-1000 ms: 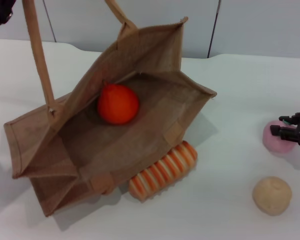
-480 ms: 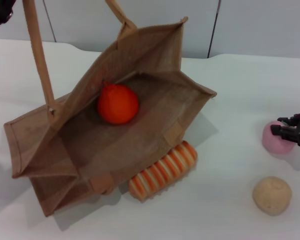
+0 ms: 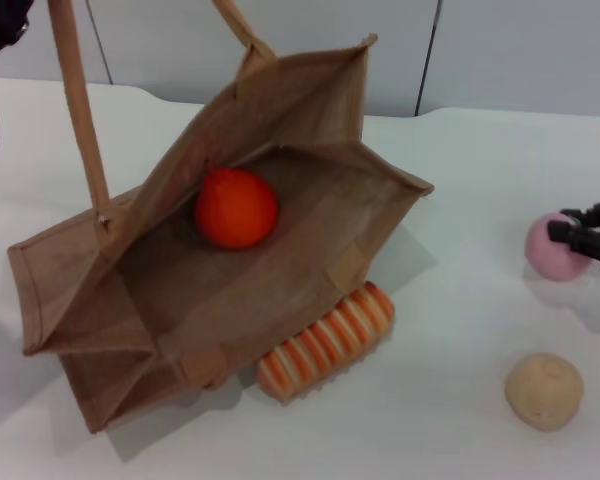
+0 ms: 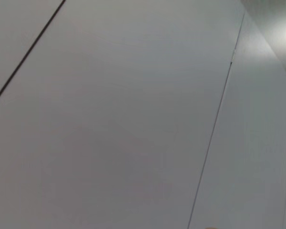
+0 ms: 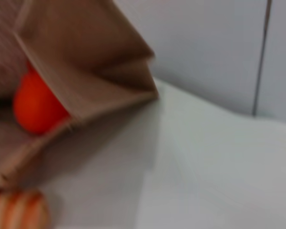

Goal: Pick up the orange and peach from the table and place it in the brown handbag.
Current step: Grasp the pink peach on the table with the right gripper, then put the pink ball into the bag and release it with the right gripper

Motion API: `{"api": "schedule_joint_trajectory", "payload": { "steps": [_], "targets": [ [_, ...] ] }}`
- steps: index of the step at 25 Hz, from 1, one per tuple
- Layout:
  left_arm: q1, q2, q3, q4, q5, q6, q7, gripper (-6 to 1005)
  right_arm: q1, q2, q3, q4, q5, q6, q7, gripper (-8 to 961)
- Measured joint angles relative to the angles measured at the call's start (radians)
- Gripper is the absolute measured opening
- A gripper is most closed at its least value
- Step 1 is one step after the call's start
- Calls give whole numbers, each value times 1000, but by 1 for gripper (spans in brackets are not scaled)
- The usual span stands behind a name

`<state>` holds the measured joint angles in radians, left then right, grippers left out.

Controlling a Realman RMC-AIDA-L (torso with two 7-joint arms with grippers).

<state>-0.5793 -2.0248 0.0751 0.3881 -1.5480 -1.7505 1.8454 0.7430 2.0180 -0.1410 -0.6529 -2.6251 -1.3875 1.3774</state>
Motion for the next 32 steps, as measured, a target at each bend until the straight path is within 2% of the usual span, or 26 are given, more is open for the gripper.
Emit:
{"api": "schedule_joint_trajectory", "payload": {
  "steps": [6, 10, 18, 22, 28, 32],
  "targets": [
    [-12, -1, 1, 0, 19, 15, 0, 109, 19, 0, -8, -14, 98, -159, -73, 206],
    [-31, -1, 2, 0, 43, 24, 0, 109, 73, 4, -21, 14, 121, -273, -126, 203],
    [-53, -2, 2, -8, 61, 28, 0, 109, 218, 8, -185, 196, 133, -290, -179, 190],
    [-63, -1, 2, -17, 62, 28, 3, 109, 306, 9, -241, 322, 133, -220, -222, 185],
    [-82, -1, 3, -25, 79, 32, 3, 109, 447, 12, -276, 528, 127, 85, -287, 186],
    [-105, -2, 3, -26, 104, 39, 3, 109, 498, 16, -278, 605, 128, 245, -302, 183]
  ]
}}
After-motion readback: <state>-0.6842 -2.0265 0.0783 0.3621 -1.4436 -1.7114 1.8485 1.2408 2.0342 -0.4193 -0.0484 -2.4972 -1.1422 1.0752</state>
